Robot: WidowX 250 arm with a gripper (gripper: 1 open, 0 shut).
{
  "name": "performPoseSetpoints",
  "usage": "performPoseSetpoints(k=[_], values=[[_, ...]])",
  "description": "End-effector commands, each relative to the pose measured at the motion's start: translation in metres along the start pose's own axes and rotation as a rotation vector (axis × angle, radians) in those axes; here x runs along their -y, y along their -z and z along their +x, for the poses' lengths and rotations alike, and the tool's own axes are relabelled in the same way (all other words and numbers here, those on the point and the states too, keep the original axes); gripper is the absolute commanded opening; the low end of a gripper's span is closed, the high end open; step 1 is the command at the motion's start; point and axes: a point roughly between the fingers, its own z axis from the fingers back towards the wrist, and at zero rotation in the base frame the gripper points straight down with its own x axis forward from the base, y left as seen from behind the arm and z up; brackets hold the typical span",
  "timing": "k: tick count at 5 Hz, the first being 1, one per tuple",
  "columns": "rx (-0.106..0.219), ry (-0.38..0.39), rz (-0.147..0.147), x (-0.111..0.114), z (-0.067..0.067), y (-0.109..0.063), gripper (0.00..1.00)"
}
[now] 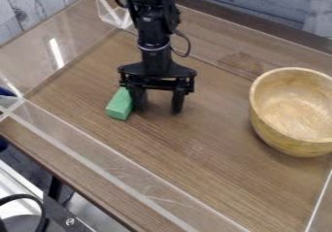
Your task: Put the green block in the brown bowl
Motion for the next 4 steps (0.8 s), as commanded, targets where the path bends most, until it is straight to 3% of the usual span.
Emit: performPoseSetpoints(k=[1, 2, 4], values=[[0.088, 0.032, -0.008, 0.0169, 0.0097, -0.0211, 1.0], [0.099, 0.037, 0.006, 0.0221, 0.0079, -0.0203, 1.0], [0.094, 0.0, 0.008, 0.0149, 0.0014, -0.0169, 1.0]])
